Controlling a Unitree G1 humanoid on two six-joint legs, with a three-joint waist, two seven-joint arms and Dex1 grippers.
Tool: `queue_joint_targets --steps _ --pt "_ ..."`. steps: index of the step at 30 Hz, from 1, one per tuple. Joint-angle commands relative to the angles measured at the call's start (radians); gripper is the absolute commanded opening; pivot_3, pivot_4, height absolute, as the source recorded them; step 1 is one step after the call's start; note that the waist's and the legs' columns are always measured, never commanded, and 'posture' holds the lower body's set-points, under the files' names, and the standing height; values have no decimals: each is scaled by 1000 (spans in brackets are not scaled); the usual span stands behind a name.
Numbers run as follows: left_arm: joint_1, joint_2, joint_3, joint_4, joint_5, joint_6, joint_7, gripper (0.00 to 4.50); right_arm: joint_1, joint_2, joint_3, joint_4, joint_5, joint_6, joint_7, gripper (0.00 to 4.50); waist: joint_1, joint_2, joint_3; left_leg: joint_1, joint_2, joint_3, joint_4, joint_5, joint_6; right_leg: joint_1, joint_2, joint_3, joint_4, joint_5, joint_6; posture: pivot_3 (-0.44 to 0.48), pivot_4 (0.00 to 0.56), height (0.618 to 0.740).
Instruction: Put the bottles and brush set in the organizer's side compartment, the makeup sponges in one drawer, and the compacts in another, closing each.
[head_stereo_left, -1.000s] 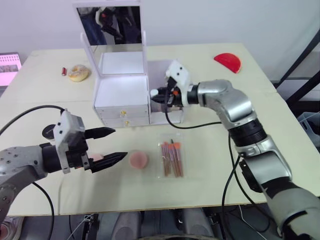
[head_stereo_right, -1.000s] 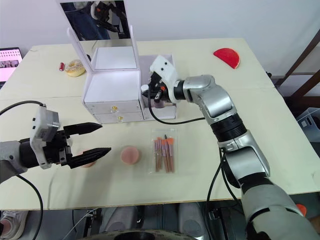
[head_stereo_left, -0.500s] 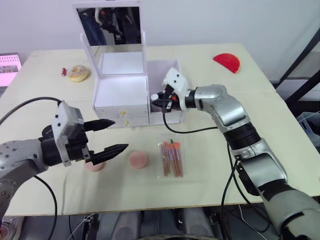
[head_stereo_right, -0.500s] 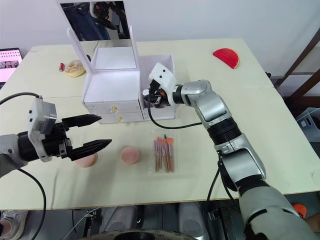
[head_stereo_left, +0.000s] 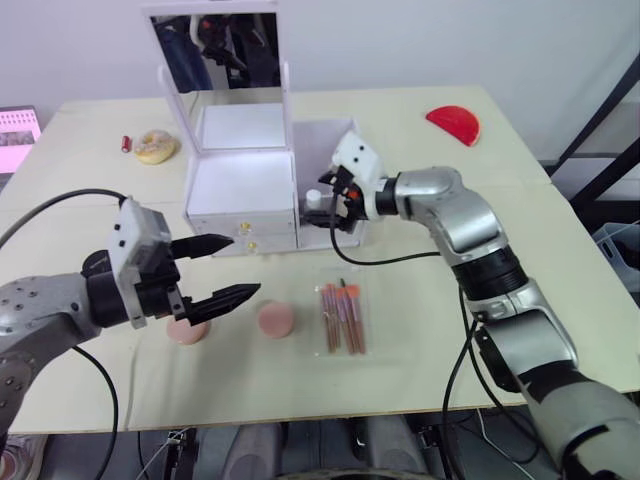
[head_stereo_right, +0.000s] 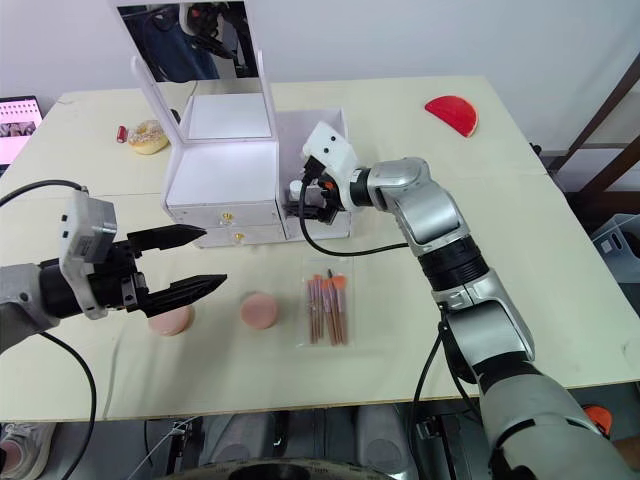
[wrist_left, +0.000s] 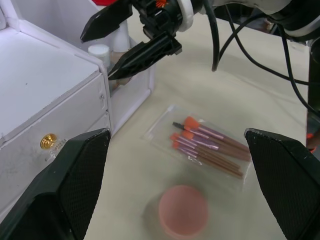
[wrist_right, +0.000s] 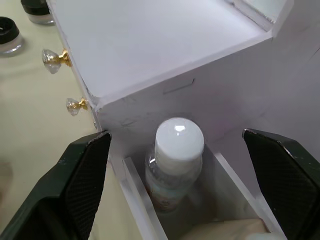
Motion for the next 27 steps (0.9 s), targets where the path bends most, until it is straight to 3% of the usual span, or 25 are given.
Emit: queue_joint_targets --steps 1,4,10,16,19,22,27 --pt "-16 18 19 -6 -12 -2 -6 4500 -49 -51 -71 -137 51 46 35 4478 2 0 0 0 0 0 0 0 0 0 0 0 0 0 0 0 150 739" --pt "-1 40 64 9 -4 0 -21 4500 -46 -134 -145 -248 117 128 71 4478 8 0 0 -1 0 0 0 0 0 0 0 0 0 0 0 0 150 739" --pt "132 93 264 94 70 -5 -117 4500 39 -369 -336 -376 253 270 130 4478 8 0 0 -1 0 1 0 0 0 0 0 0 -3 -2 -1 0 150 739" --pt "318 124 502 306 254 -68 -287 4500 358 -600 -566 -323 283 145 255 4478 8 -1 1 -1 0 3 0 0 0 -1 -1 0 -3 -3 -1 0 150 739" --pt "384 127 564 497 359 -166 -367 4500 559 -635 -718 -268 291 43 315 4478 9 -2 1 -1 1 7 -1 -1 1 0 -2 1 -4 -3 -1 0 150 739" --pt "430 116 556 638 470 -296 -395 4500 719 -635 -811 -227 292 -47 359 4478 6 -1 1 0 2 12 0 -1 2 -1 -2 4 -5 -3 0 0 150 739" --pt "439 89 523 793 546 -427 -423 4500 887 -636 -826 -178 222 -234 379 4478 5 -1 1 1 6 18 1 -2 1 -1 -2 6 -8 -4 1 0 150 739"
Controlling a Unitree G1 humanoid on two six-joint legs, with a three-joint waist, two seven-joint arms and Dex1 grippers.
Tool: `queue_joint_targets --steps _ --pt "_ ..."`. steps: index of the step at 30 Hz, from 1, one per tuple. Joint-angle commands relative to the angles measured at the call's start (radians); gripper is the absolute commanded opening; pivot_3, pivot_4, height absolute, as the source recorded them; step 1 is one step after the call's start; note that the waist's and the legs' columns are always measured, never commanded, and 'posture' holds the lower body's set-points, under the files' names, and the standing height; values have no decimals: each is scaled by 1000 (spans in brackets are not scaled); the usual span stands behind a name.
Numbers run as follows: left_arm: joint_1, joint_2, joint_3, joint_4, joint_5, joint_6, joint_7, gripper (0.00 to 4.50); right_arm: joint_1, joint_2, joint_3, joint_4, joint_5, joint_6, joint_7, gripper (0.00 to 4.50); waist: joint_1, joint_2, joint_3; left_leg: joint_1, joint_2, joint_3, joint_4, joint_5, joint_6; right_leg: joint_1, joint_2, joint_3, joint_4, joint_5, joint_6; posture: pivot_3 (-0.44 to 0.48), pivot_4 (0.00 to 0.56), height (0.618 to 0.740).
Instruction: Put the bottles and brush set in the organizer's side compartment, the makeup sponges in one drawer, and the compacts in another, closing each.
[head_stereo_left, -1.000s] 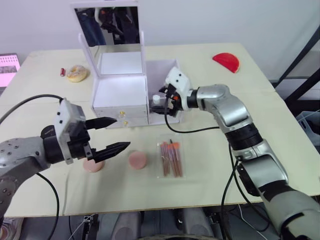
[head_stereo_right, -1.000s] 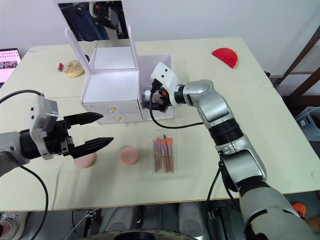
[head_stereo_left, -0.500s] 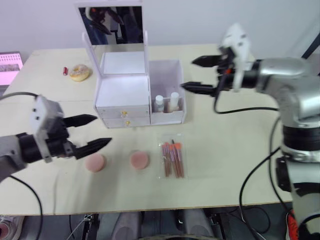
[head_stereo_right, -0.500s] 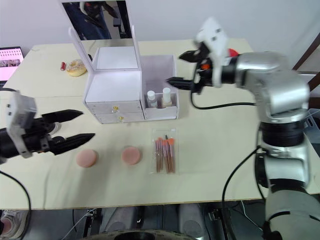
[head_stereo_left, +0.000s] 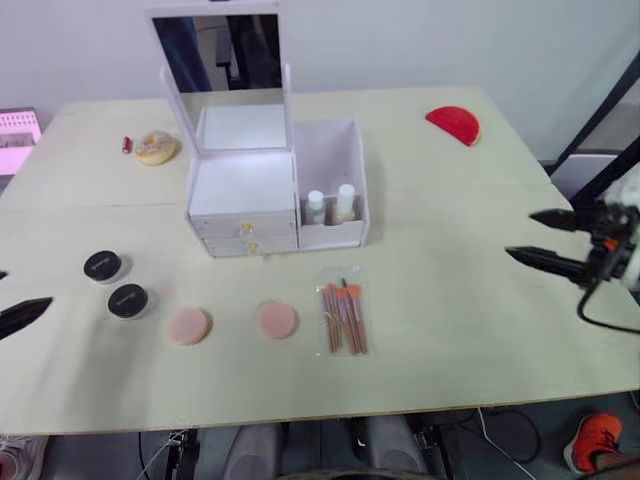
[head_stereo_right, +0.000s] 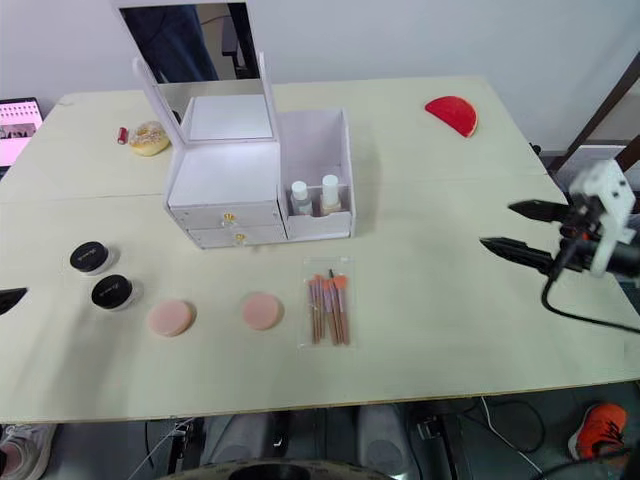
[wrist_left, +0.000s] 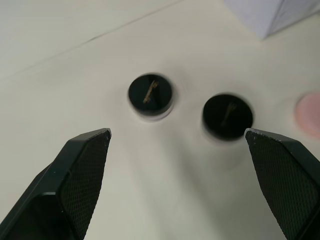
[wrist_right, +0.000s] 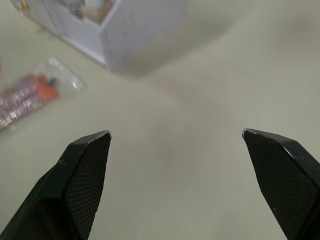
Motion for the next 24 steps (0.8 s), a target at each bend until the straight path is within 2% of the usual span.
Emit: queue_joint_targets --steps 1,5,13,19,22,24 --pt "-16 -10 -2 72 31 -73 -17 4500 40 -18 -25 14 -18 -95 5 4478 0 0 0 0 2 1 0 0 0 0 1 0 -2 0 0 0 150 739" --pt "-41 -27 -12 122 44 -113 -12 4500 75 -13 -2 61 -44 -140 -26 4478 3 -1 0 -1 5 4 0 0 0 0 1 -1 -6 1 -2 0 150 739" --pt "-58 -33 -23 137 49 -130 -23 4500 63 -27 -11 25 3 -103 -33 4478 4 -1 0 -1 5 5 -3 -2 -2 -1 2 -1 -6 5 -5 0 150 739" --pt "-99 -31 -28 165 48 -145 -10 4500 51 -27 -16 7 17 -92 -55 4478 4 -1 0 -1 5 5 -2 -2 -2 0 2 -1 -6 3 -2 0 150 739" --pt "-128 -33 -60 116 26 -122 -13 4500 18 -19 6 -57 42 -48 -91 4478 4 -1 0 -1 5 5 -1 -2 -2 0 2 -1 -6 3 -2 0 150 739" --pt "-142 -45 -100 30 -2 -88 -21 4500 5 -15 38 -169 72 7 -113 4478 4 -1 0 0 6 5 0 -2 -2 0 2 -1 -5 3 -2 0 150 739"
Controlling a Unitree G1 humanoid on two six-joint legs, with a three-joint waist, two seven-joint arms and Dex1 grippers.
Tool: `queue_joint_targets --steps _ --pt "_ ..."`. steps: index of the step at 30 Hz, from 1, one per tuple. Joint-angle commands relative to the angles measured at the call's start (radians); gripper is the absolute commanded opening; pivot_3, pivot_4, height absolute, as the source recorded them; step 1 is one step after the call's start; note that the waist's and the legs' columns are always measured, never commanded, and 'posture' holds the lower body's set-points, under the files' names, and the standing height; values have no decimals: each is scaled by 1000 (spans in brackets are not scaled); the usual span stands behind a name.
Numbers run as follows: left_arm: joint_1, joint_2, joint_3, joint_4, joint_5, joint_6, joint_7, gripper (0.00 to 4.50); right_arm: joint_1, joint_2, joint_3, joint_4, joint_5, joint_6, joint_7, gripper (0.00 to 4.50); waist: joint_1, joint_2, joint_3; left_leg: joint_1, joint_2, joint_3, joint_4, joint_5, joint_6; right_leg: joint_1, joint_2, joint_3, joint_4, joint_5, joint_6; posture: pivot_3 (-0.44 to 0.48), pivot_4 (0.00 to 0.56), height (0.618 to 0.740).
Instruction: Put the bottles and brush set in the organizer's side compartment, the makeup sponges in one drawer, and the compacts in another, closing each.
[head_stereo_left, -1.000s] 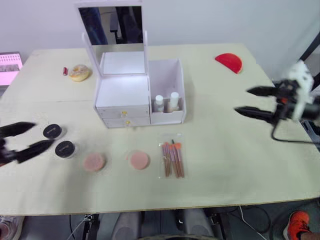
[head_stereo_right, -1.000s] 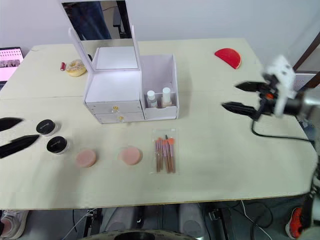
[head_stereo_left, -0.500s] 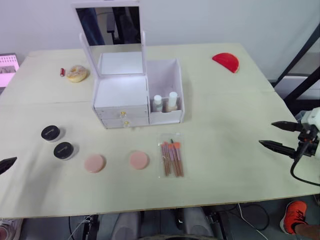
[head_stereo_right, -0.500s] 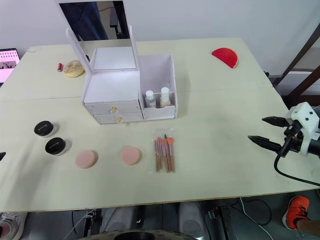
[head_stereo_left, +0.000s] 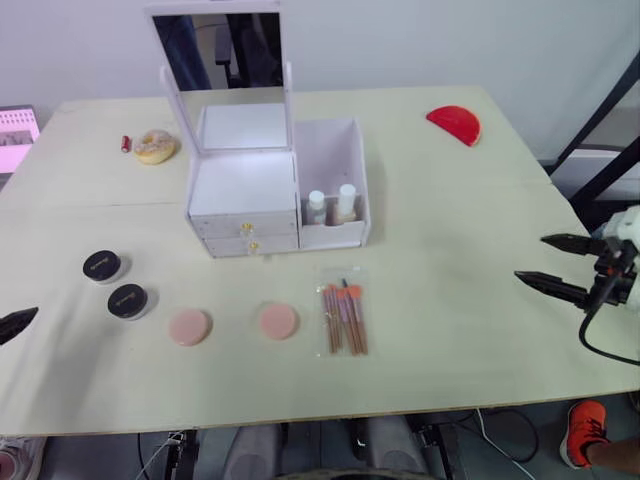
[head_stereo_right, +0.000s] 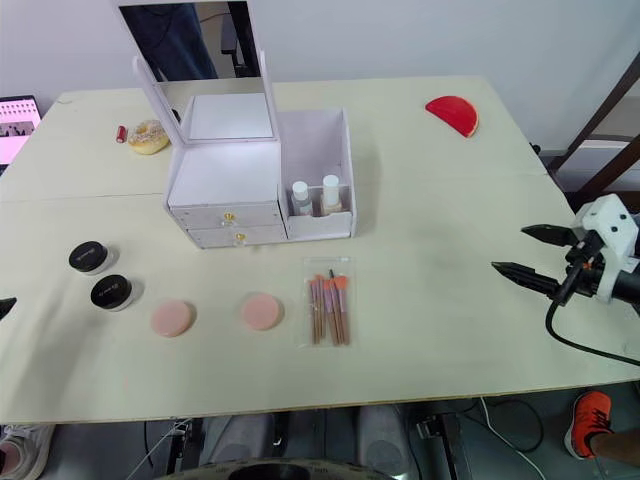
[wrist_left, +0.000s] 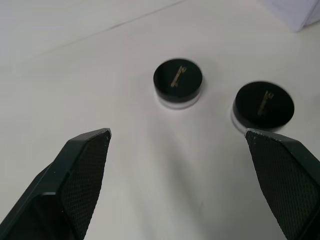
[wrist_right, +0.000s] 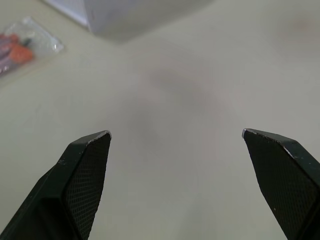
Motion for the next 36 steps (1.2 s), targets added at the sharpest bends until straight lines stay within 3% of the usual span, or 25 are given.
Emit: queue_joint_targets --steps 1,8,12,17,21,24,27,34,36 --pt "-18 -15 -56 -163 -62 47 -7 4500 -40 -10 39 -203 79 86 -43 4478 0 0 0 0 0 0 0 0 0 0 0 0 0 0 0 0 150 739" --pt "10 -68 -226 -617 -200 215 39 4500 -159 26 227 -526 237 262 -145 4478 1 -1 0 -1 1 0 -1 0 0 0 1 0 0 4 -3 0 150 739" --pt "-38 -58 -286 -770 -281 296 88 4500 -204 60 400 -597 194 255 -179 4478 4 -2 -1 0 1 -1 -1 0 0 1 2 0 0 4 -3 0 150 739" --pt "-129 -67 -447 -876 -305 327 136 4500 -201 71 473 -542 154 246 -189 4478 5 -2 0 0 0 -1 3 0 0 3 3 1 0 4 -3 0 150 739" --pt "-289 -133 -728 -888 -219 320 196 4500 -197 96 481 -516 161 248 -198 4478 8 -2 -1 1 -1 -1 4 0 0 4 3 1 0 4 -2 0 150 739" --pt "-382 -179 -859 -840 -168 318 205 4500 -187 98 486 -517 150 241 -204 4478 8 -2 -1 0 -1 -2 4 0 0 4 4 2 0 6 -2 0 150 739" --pt "-492 -233 -971 -763 -127 314 193 3689 -175 98 484 -520 144 237 -212 4500 6 -2 -1 0 0 -3 3 0 0 4 5 2 1 6 -2 0 150 739" --pt "-668 -346 -1168 -586 -7 293 167 54 -135 100 472 -555 139 249 -251 4500 6 -2 -1 0 0 -3 5 0 0 5 5 2 1 6 -1 0 150 739" --pt "-687 -369 -1211 -535 37 279 171 54 -131 97 476 -565 140 270 -270 4500 5 -2 -1 0 0 -3 5 0 0 5 5 2 1 6 -1 0 150 739"
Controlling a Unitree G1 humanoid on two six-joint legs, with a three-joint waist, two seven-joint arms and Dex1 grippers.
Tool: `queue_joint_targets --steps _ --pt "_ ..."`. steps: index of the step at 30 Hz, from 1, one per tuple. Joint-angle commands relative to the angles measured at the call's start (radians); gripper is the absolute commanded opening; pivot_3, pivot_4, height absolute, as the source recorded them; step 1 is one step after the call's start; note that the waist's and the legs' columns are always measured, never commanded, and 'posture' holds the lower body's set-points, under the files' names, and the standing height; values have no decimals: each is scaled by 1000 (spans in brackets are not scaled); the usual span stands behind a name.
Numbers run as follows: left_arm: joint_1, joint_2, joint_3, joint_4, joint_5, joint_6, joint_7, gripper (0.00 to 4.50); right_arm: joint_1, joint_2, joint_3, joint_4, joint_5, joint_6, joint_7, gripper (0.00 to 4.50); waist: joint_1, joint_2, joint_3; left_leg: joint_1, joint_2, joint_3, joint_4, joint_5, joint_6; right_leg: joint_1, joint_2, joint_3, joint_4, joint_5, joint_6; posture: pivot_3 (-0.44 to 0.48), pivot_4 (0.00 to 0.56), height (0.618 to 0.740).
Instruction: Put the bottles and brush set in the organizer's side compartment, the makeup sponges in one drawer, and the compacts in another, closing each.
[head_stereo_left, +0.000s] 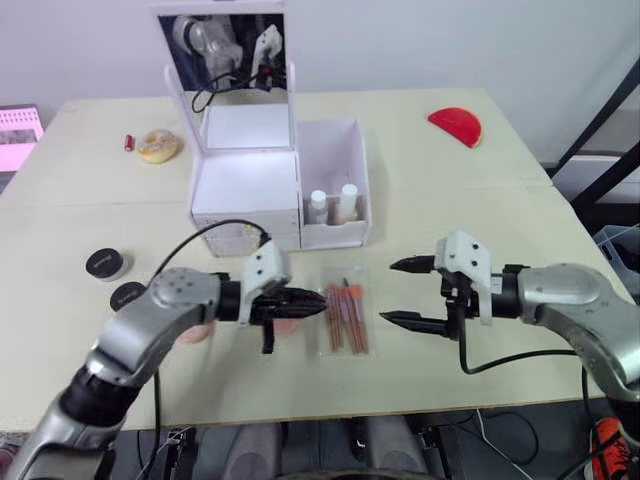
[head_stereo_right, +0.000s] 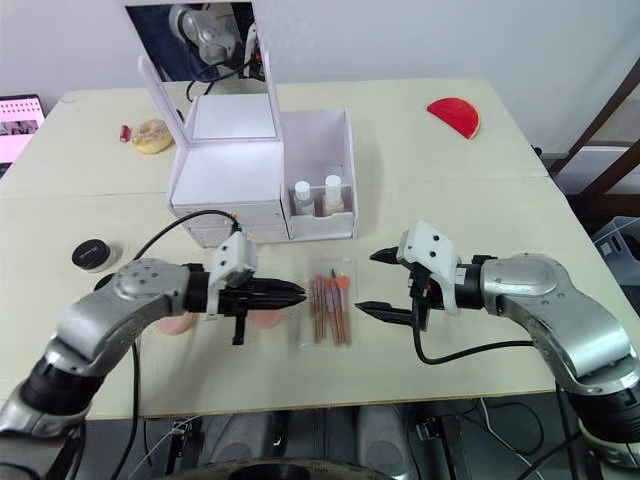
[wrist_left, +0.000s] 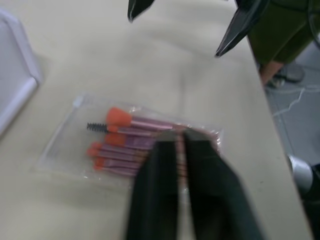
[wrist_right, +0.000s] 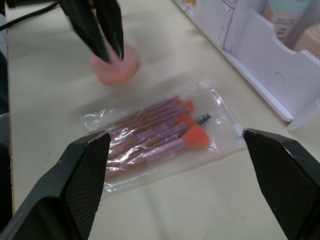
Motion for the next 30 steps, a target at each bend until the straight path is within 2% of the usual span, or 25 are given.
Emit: queue_joint_targets --steps 1,9,17,23,30 --pt "-34 -27 -67 66 83 -50 -6 54 -7 3 -21 -47 27 43 -29 4500 -3 0 0 0 0 0 0 0 0 0 0 0 0 0 0 0 150 739" --pt "-65 -56 -118 152 182 -124 -35 54 -117 19 -4 -2 121 333 -133 4500 -1 0 0 0 0 0 1 0 0 0 0 0 1 0 0 0 150 739" --pt "-54 -60 -125 166 229 -158 -69 54 -320 141 50 259 239 777 -186 4500 -3 0 0 0 0 -1 0 0 0 -1 0 0 1 1 -1 0 150 739" --pt "-54 -63 -120 164 242 -162 -83 54 -400 244 53 473 194 865 -230 4500 -5 0 -1 0 0 -1 1 0 0 -1 0 1 2 1 0 0 150 739" --pt "-54 -60 -112 159 248 -157 -93 54 -416 375 33 548 253 898 -290 4500 -10 -1 -2 3 2 -1 4 0 0 -1 3 1 11 0 0 0 150 739"
